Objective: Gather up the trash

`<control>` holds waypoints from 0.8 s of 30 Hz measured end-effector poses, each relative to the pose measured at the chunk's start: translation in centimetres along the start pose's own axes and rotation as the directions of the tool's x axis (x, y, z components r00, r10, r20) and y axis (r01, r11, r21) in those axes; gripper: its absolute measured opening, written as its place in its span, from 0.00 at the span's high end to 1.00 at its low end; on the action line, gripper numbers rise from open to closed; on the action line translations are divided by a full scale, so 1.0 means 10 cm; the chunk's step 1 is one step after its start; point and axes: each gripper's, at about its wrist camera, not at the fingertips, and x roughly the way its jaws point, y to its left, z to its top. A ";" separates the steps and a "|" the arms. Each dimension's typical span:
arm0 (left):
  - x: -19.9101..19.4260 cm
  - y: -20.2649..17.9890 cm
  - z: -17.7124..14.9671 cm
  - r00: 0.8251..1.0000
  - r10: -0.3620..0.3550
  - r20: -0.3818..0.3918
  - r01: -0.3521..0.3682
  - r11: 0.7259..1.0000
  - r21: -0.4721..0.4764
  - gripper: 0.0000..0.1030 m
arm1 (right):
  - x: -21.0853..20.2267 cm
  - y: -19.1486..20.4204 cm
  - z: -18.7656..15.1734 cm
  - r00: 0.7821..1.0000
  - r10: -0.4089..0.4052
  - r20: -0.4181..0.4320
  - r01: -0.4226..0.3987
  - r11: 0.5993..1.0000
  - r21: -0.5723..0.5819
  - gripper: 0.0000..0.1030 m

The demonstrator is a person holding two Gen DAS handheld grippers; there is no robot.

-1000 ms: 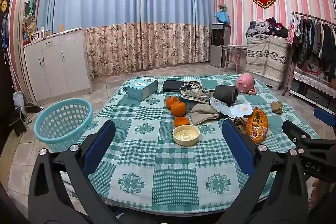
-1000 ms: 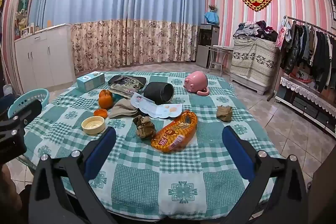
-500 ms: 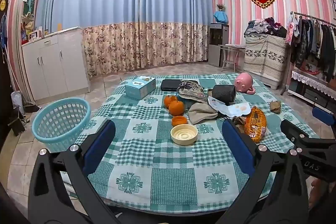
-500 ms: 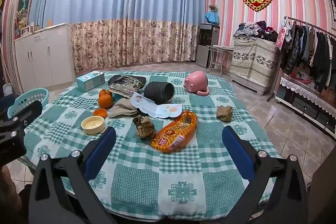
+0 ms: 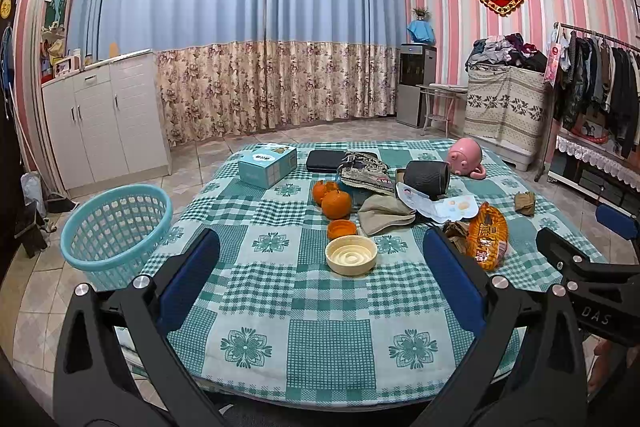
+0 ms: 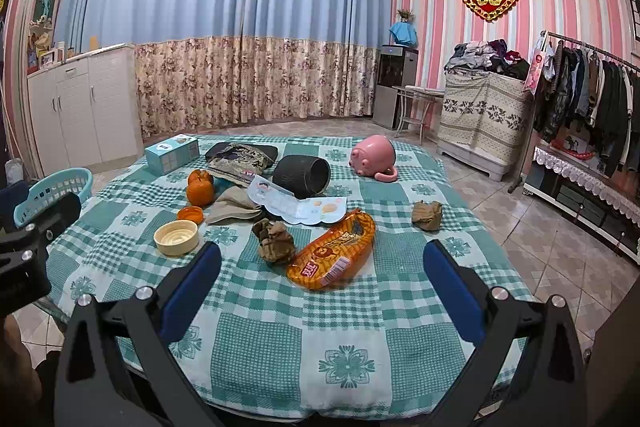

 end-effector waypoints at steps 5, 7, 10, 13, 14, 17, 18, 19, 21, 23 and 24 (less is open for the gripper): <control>0.00 0.00 0.00 1.000 0.000 0.002 0.000 1.000 -0.002 0.05 | 0.00 0.00 0.00 1.000 0.000 -0.001 0.000 1.000 0.000 0.04; 0.01 0.00 0.00 1.000 0.000 0.003 0.000 1.000 -0.002 0.05 | 0.00 0.00 0.00 1.000 0.001 -0.002 -0.001 1.000 -0.001 0.04; 0.00 0.00 0.00 1.000 -0.002 0.002 0.002 1.000 -0.003 0.05 | 0.01 -0.02 0.00 1.000 0.001 -0.002 -0.001 1.000 -0.001 0.04; 0.00 0.01 0.00 1.000 0.000 0.002 0.000 1.000 -0.003 0.05 | 0.01 -0.01 -0.01 1.000 -0.001 -0.002 0.001 1.000 -0.001 0.04; 0.00 0.01 0.00 1.000 -0.001 0.002 0.001 1.000 -0.004 0.05 | 0.01 -0.01 -0.01 1.000 0.000 -0.002 0.000 1.000 -0.001 0.04; 0.00 0.01 0.00 1.000 0.001 0.002 -0.001 1.000 -0.003 0.05 | 0.01 -0.01 0.00 1.000 -0.001 -0.002 0.001 1.000 -0.001 0.04; 0.00 0.01 0.00 1.000 0.000 0.002 0.000 1.000 -0.003 0.05 | 0.01 -0.01 0.00 1.000 0.000 -0.002 0.000 1.000 -0.001 0.04; 0.00 0.01 0.00 1.000 0.000 0.003 0.000 1.000 -0.004 0.05 | 0.01 -0.01 0.00 1.000 0.001 -0.002 -0.001 1.000 0.000 0.04; 0.00 0.01 0.00 1.000 -0.001 0.002 0.001 1.000 -0.004 0.05 | 0.02 -0.01 -0.01 1.000 0.002 -0.005 -0.002 1.000 -0.001 0.04; 0.00 0.01 0.00 1.000 -0.001 0.001 0.002 1.000 -0.004 0.05 | 0.00 -0.01 -0.01 1.000 0.004 -0.005 -0.004 1.000 -0.001 0.04; 0.00 0.01 0.00 1.000 -0.001 0.001 0.001 1.000 -0.004 0.05 | -0.01 -0.01 0.00 1.000 0.005 -0.005 -0.005 1.000 -0.001 0.04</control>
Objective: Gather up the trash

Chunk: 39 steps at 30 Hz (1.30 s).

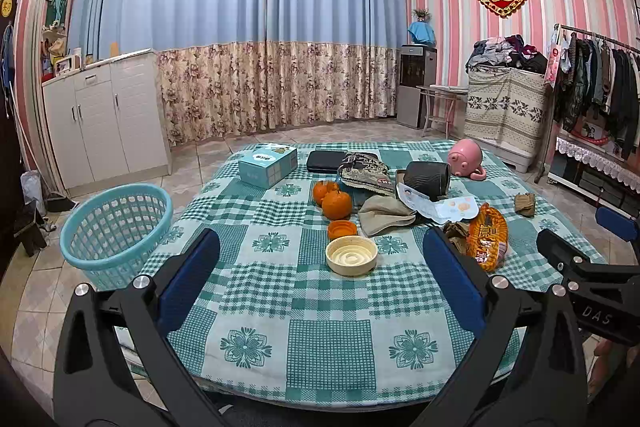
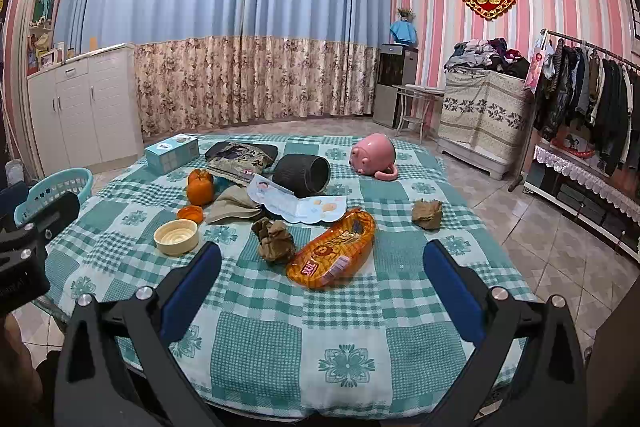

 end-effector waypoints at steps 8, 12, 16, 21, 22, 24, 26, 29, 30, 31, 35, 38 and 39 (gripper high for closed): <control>0.00 0.01 0.01 1.000 0.000 0.001 0.000 1.000 -0.002 0.05 | -0.01 0.00 0.01 1.000 -0.002 -0.001 0.002 1.000 -0.001 0.04; 0.00 0.00 0.01 1.000 0.000 0.000 0.000 1.000 -0.001 0.05 | -0.01 0.00 0.00 1.000 -0.001 0.001 0.001 1.000 0.000 0.04; -0.01 0.01 0.01 1.000 -0.001 0.000 0.001 1.000 -0.002 0.05 | -0.01 0.00 0.01 1.000 -0.002 0.000 0.002 1.000 0.001 0.04; 0.00 0.00 0.01 1.000 0.000 0.001 0.000 1.000 -0.002 0.05 | -0.02 0.01 0.01 1.000 0.000 -0.001 0.000 1.000 0.000 0.04; 0.00 0.01 0.01 1.000 -0.001 0.000 0.001 1.000 -0.002 0.05 | -0.01 0.00 0.01 1.000 0.000 -0.001 0.000 1.000 0.000 0.04; 0.00 0.00 0.00 1.000 -0.001 0.000 0.001 1.000 -0.002 0.05 | 0.02 0.00 0.00 1.000 0.000 0.000 0.000 1.000 0.000 0.04; 0.00 0.01 0.01 1.000 0.000 0.001 0.000 1.000 -0.002 0.05 | 0.02 0.00 0.00 1.000 0.000 -0.002 0.000 1.000 0.000 0.04; 0.00 0.01 0.01 1.000 -0.001 0.000 0.001 1.000 -0.002 0.05 | 0.03 0.01 -0.01 1.000 0.002 -0.003 -0.002 1.000 0.001 0.04; 0.00 0.01 0.01 1.000 -0.001 0.000 0.001 1.000 -0.002 0.05 | 0.03 0.02 -0.01 1.000 0.001 -0.003 -0.001 1.000 0.001 0.04; 0.00 0.01 0.01 1.000 -0.001 0.000 0.001 1.000 -0.002 0.05 | 0.03 0.01 -0.01 1.000 0.001 -0.003 -0.001 1.000 0.001 0.04; -0.01 0.01 0.01 1.000 -0.001 0.001 0.001 1.000 -0.002 0.05 | 0.03 0.02 -0.02 1.000 0.000 0.000 0.000 1.000 0.000 0.04; -0.01 0.01 0.01 1.000 -0.002 0.001 0.002 1.000 -0.002 0.05 | 0.04 0.03 -0.02 1.000 0.002 -0.001 -0.002 1.000 0.000 0.04; -0.01 0.01 0.01 1.000 -0.001 0.001 0.001 1.000 -0.002 0.05 | 0.03 0.03 -0.02 1.000 0.001 -0.001 -0.001 1.000 0.000 0.04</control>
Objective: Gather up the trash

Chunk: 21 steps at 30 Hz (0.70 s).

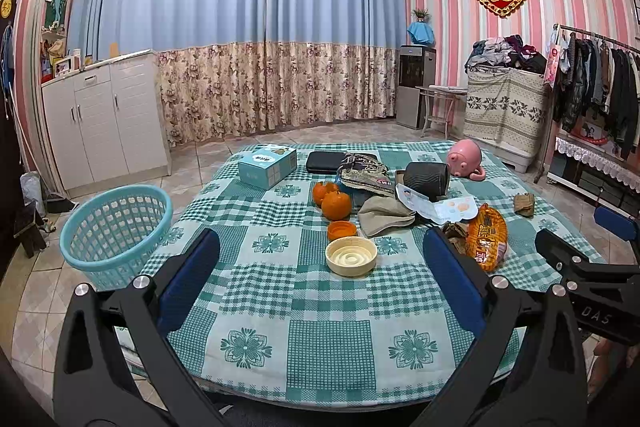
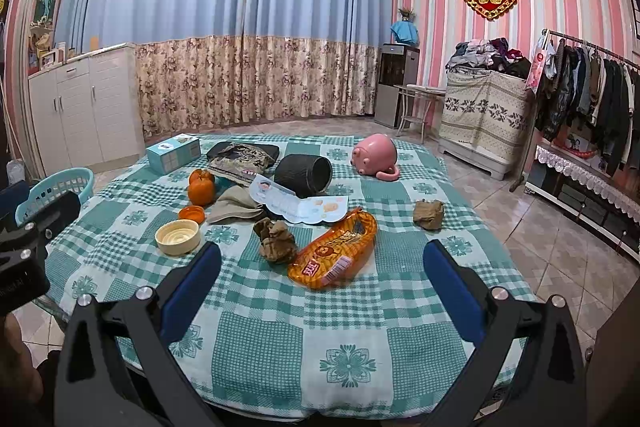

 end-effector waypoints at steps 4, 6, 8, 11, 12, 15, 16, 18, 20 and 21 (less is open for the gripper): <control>0.00 0.00 0.00 1.000 0.002 0.001 -0.002 1.000 0.000 0.05 | 0.00 0.00 0.00 1.000 0.000 -0.001 0.000 1.000 0.000 0.04; 0.00 0.00 0.00 1.000 0.001 -0.001 -0.001 1.000 -0.001 0.05 | 0.00 0.00 0.00 1.000 0.000 -0.002 0.000 1.000 0.001 0.04; 0.00 0.00 0.00 1.000 0.001 -0.002 -0.001 1.000 0.000 0.05 | 0.00 0.01 0.00 1.000 -0.001 -0.001 0.001 1.000 0.001 0.04; 0.00 0.00 0.00 1.000 0.005 -0.002 -0.005 1.000 0.006 0.05 | 0.01 0.00 0.01 1.000 0.001 -0.004 -0.001 1.000 0.003 0.04; 0.00 0.00 0.00 1.000 0.005 -0.001 -0.005 1.000 0.009 0.05 | 0.01 0.00 0.01 1.000 0.001 -0.005 -0.001 1.000 0.003 0.04; 0.01 0.00 -0.01 1.000 0.005 -0.001 -0.005 1.000 0.009 0.05 | 0.02 -0.02 0.01 1.000 0.001 -0.008 -0.001 1.000 0.003 0.04; 0.01 0.00 -0.01 1.000 0.005 -0.001 -0.005 1.000 0.009 0.05 | 0.02 -0.02 0.01 1.000 0.000 -0.008 0.000 1.000 0.003 0.04; 0.01 0.00 -0.01 1.000 0.007 -0.002 -0.007 1.000 0.009 0.05 | 0.02 -0.03 0.01 1.000 -0.002 -0.007 0.002 1.000 0.005 0.04; 0.02 0.00 -0.02 1.000 0.008 -0.003 -0.008 1.000 0.008 0.05 | 0.02 -0.04 0.00 1.000 -0.003 -0.007 0.004 1.000 0.007 0.04; 0.02 0.00 -0.02 1.000 0.008 -0.003 -0.008 1.000 0.007 0.05 | 0.02 -0.04 0.00 1.000 -0.004 -0.007 0.004 1.000 0.007 0.04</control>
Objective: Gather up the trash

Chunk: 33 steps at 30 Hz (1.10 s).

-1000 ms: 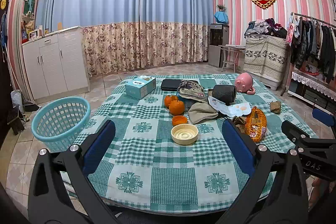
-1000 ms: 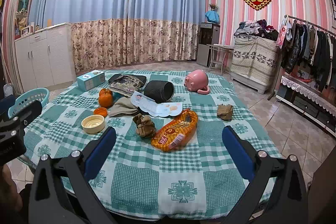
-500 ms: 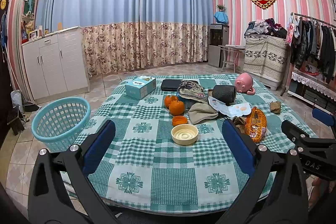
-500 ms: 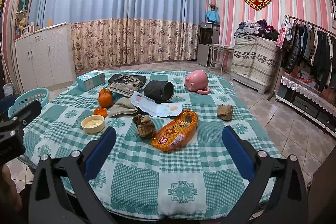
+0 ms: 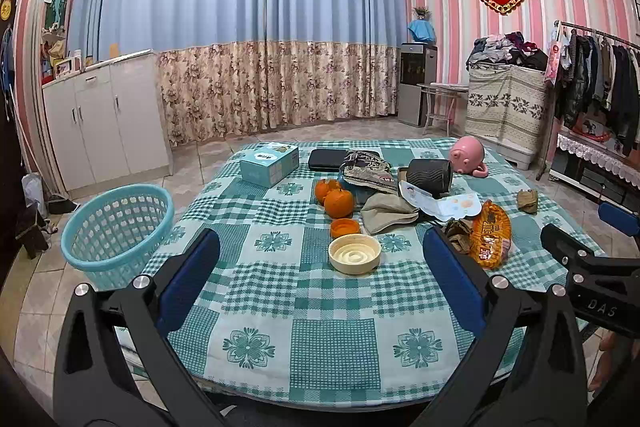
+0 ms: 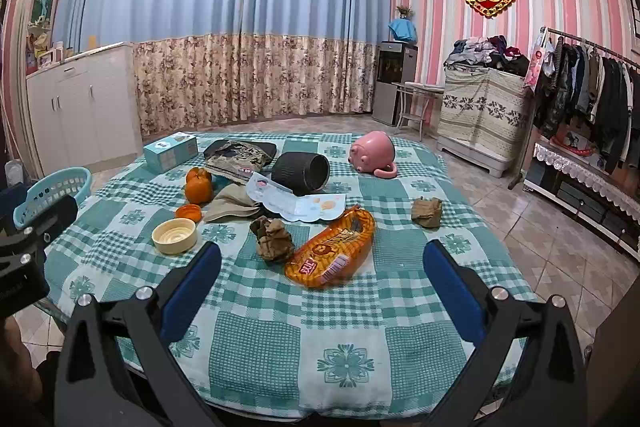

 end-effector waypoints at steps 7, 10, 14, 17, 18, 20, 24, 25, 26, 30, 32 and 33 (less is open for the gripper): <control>0.01 0.01 -0.01 1.000 -0.002 -0.002 0.002 1.000 -0.004 0.05 | 0.00 0.00 0.00 1.000 0.001 0.000 -0.001 1.000 0.001 0.04; 0.02 0.01 -0.02 1.000 -0.001 -0.004 0.001 1.000 -0.005 0.05 | 0.00 -0.01 0.00 1.000 -0.001 0.001 0.001 1.000 0.003 0.04; 0.02 0.01 -0.02 1.000 -0.003 -0.005 0.002 1.000 -0.005 0.05 | -0.01 -0.04 -0.01 1.000 -0.002 0.000 0.002 1.000 0.008 0.04; 0.03 0.02 -0.02 1.000 -0.002 -0.005 0.002 1.000 -0.006 0.05 | -0.01 -0.04 0.00 1.000 -0.001 -0.001 0.001 1.000 0.006 0.04; 0.02 0.01 -0.02 1.000 -0.002 -0.005 0.002 1.000 -0.006 0.05 | -0.01 -0.04 0.00 1.000 -0.002 0.000 0.002 1.000 0.006 0.04; 0.02 0.01 -0.02 1.000 -0.001 -0.004 0.001 1.000 -0.005 0.05 | -0.01 -0.04 0.00 1.000 -0.003 0.002 0.003 1.000 0.006 0.04; 0.02 0.01 -0.04 1.000 -0.004 0.000 0.004 1.000 -0.007 0.05 | 0.00 -0.05 -0.01 1.000 -0.004 0.004 0.004 1.000 0.008 0.04; 0.02 0.01 -0.05 1.000 -0.005 0.001 0.005 1.000 -0.008 0.05 | -0.01 -0.05 -0.01 1.000 -0.004 0.004 0.004 1.000 0.008 0.04; 0.02 0.01 -0.05 1.000 -0.005 0.003 0.005 1.000 -0.010 0.05 | -0.01 -0.05 -0.01 1.000 -0.005 0.005 0.005 1.000 0.007 0.04; 0.04 0.02 -0.07 1.000 -0.006 0.003 0.006 1.000 -0.013 0.05 | 0.00 -0.05 -0.01 1.000 -0.007 0.006 0.007 1.000 0.004 0.04; 0.04 0.02 -0.08 1.000 -0.008 0.002 0.008 1.000 -0.014 0.05 | 0.00 -0.05 0.00 1.000 -0.005 0.004 0.005 1.000 0.006 0.04; 0.05 0.02 -0.09 1.000 -0.009 0.000 0.009 1.000 -0.013 0.05 | 0.00 -0.05 0.00 1.000 -0.006 0.003 0.006 1.000 0.006 0.04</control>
